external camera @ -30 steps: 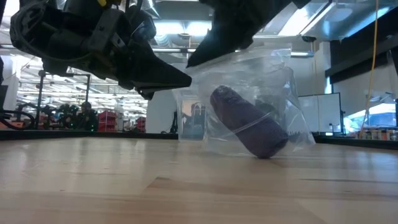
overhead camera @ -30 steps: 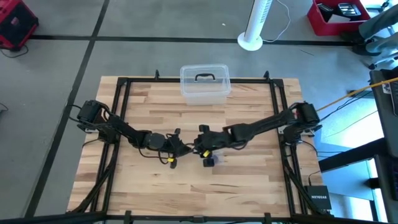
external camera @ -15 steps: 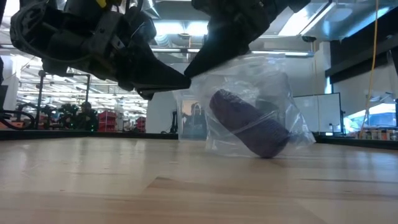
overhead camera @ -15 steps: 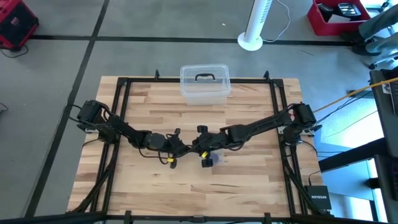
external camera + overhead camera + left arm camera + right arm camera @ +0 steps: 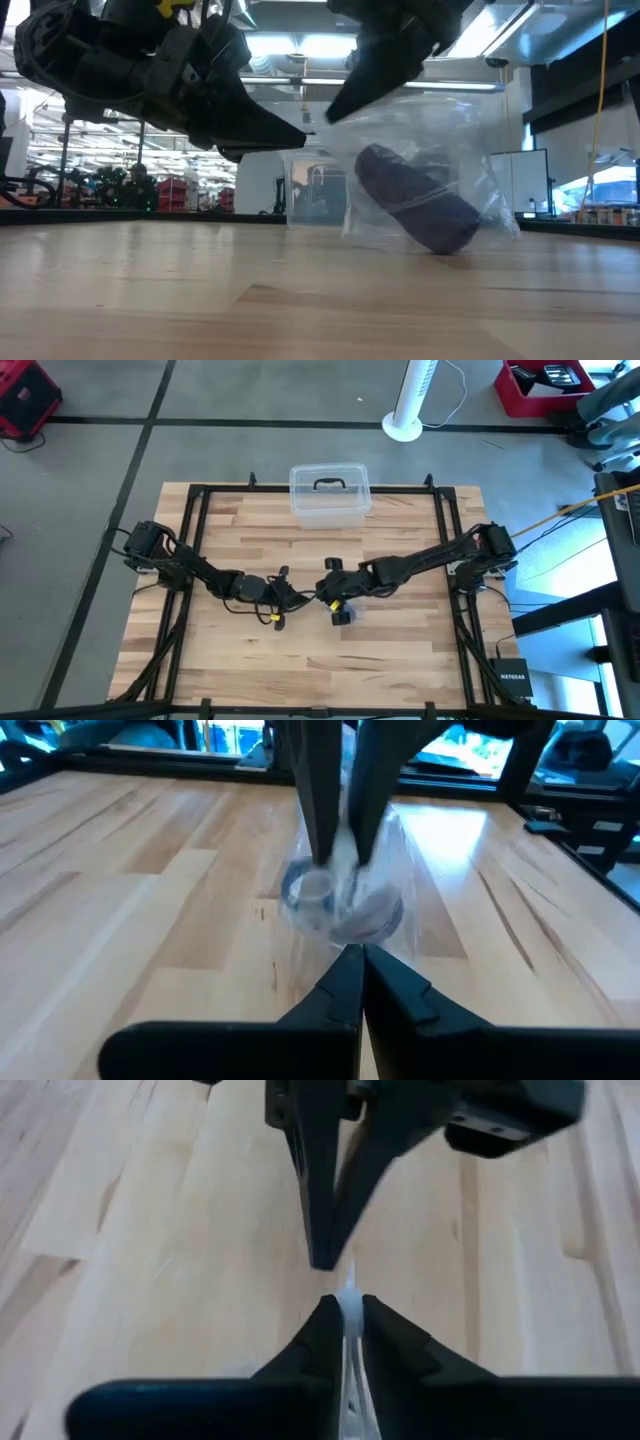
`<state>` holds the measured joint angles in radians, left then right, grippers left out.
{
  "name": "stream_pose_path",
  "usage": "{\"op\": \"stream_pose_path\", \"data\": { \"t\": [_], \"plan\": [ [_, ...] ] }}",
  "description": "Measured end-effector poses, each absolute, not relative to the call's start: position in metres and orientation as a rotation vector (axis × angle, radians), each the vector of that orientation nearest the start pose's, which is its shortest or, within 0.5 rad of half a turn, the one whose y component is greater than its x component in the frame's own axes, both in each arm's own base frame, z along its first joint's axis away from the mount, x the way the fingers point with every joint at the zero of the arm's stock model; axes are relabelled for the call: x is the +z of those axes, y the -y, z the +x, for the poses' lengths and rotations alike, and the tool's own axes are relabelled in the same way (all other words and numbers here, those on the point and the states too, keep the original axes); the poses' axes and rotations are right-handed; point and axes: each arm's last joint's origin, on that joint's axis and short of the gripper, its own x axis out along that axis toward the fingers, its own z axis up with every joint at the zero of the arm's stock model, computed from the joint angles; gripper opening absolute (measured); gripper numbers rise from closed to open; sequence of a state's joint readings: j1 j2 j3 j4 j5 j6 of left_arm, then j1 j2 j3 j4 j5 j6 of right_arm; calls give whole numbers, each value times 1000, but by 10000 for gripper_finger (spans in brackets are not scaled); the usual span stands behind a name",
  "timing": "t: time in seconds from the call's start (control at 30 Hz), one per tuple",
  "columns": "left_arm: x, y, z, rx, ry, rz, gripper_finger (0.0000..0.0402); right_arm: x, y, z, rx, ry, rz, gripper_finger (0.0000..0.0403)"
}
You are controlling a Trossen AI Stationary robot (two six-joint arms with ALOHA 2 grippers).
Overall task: Roll bandage
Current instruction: Close the transparent zip bag
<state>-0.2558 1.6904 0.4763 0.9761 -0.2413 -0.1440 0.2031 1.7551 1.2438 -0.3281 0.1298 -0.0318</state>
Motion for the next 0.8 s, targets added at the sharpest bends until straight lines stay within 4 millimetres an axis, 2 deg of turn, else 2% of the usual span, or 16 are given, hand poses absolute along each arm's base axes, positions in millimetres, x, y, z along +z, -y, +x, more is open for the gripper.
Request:
{"op": "stream_pose_path", "data": {
  "t": [0.13,0.4,0.57,0.8],
  "plan": [
    [135,66,279,4,-227,-86,0,231,-70,359,67,-865,-182,15],
    [140,62,281,18,-174,-111,7,237,-69,358,66,-844,-179,32],
    [148,59,287,32,-120,-118,47,237,-69,358,66,-843,-178,20],
    [156,56,300,54,-136,-94,105,236,-69,358,66,-845,-179,29]
  ]
}}
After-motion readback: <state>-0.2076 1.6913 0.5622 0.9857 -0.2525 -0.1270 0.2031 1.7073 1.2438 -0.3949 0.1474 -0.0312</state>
